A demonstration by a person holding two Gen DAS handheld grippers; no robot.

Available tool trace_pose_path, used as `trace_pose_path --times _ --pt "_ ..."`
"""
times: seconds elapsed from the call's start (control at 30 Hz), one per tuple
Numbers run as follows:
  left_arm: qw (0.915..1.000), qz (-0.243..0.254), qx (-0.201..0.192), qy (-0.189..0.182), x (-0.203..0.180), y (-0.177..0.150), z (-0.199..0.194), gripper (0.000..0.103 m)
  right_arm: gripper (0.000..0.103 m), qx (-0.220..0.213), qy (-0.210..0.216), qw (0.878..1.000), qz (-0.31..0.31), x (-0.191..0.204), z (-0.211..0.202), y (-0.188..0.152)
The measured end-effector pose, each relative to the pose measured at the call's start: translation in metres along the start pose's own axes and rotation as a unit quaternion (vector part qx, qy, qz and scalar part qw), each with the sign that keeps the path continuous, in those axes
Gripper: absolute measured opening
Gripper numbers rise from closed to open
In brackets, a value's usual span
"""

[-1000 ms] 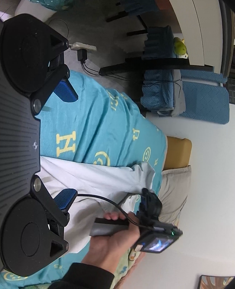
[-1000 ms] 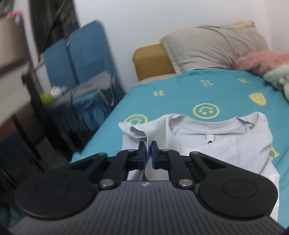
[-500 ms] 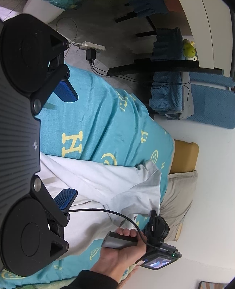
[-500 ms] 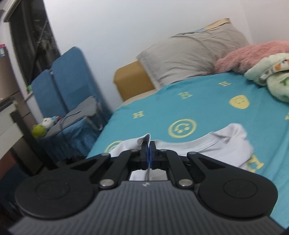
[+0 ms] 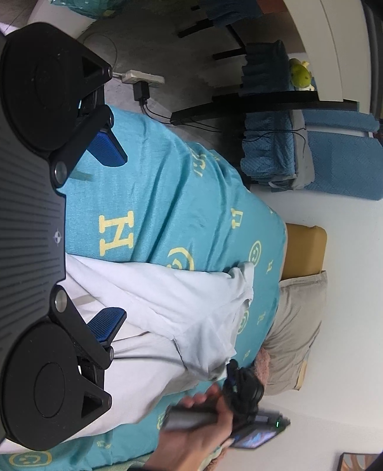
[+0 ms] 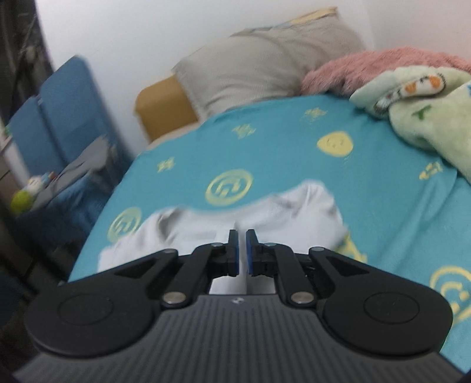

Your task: Fold clothes

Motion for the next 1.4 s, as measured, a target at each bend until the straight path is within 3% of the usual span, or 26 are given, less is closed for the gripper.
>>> trace_pose_path --times 0.03,0.07,0.13,0.37,0.57,0.7,0.77,0.87,0.97,1.1,1.17,1.3,1.4 --pt "1.0000 0.003 -0.002 0.001 0.000 0.000 -0.002 0.103 0.030 0.005 0.006 1.000 -0.003 0.000 -0.014 -0.007" --pt "1.0000 0.006 -0.005 0.001 -0.001 0.000 -0.004 0.103 0.053 0.006 0.011 1.000 -0.008 0.001 -0.031 -0.013" --pt "0.9999 0.012 -0.012 0.002 -0.002 0.000 -0.009 0.103 0.073 -0.008 0.018 1.000 -0.021 0.005 -0.074 -0.023" --pt "0.9989 0.040 -0.025 0.001 -0.009 0.000 -0.031 0.102 0.071 -0.028 0.062 0.997 -0.042 0.025 -0.242 -0.068" --pt "0.9965 0.075 0.011 -0.037 -0.017 -0.011 -0.056 0.101 0.071 -0.021 0.080 0.996 -0.043 0.021 -0.327 -0.135" --pt "0.9929 0.067 0.085 -0.050 -0.003 -0.025 -0.064 0.095 0.071 0.003 0.058 0.998 -0.038 0.009 -0.336 -0.158" --pt "0.9914 0.040 0.114 -0.051 0.012 -0.027 -0.067 0.093 0.071 0.006 0.051 0.998 -0.029 0.002 -0.338 -0.162" --pt "0.9820 -0.007 0.177 -0.066 0.033 -0.030 -0.063 0.083 0.071 0.004 0.059 0.998 -0.003 -0.009 -0.340 -0.162" --pt "0.9745 -0.037 0.215 -0.052 0.052 -0.028 -0.060 0.075 0.071 0.007 0.057 0.998 0.015 -0.018 -0.336 -0.162" --pt "0.9683 -0.032 0.246 -0.028 0.063 -0.031 -0.054 0.072 0.071 0.017 0.060 0.998 0.033 -0.027 -0.330 -0.162" --pt "0.9596 -0.028 0.279 -0.023 0.061 -0.039 -0.048 0.061 0.071 0.018 0.058 0.997 0.036 -0.029 -0.327 -0.162" --pt "0.9486 -0.001 0.316 0.008 0.054 -0.052 -0.037 0.053 0.071 0.021 0.061 0.997 0.043 -0.034 -0.323 -0.161" --pt "0.9407 0.020 0.339 0.012 0.049 -0.059 -0.031 0.038 0.071 0.024 0.061 0.997 0.048 -0.035 -0.319 -0.160"
Point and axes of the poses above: each gripper's, at about its wrist camera, not at the fingertips, and z roughly the way its jaws point, x to its left, y to its top, the point moved 4 cm from there along z, roughly the way its jaws point, and after that the axes turned 3 degrees about x, right-handed, at the moved point
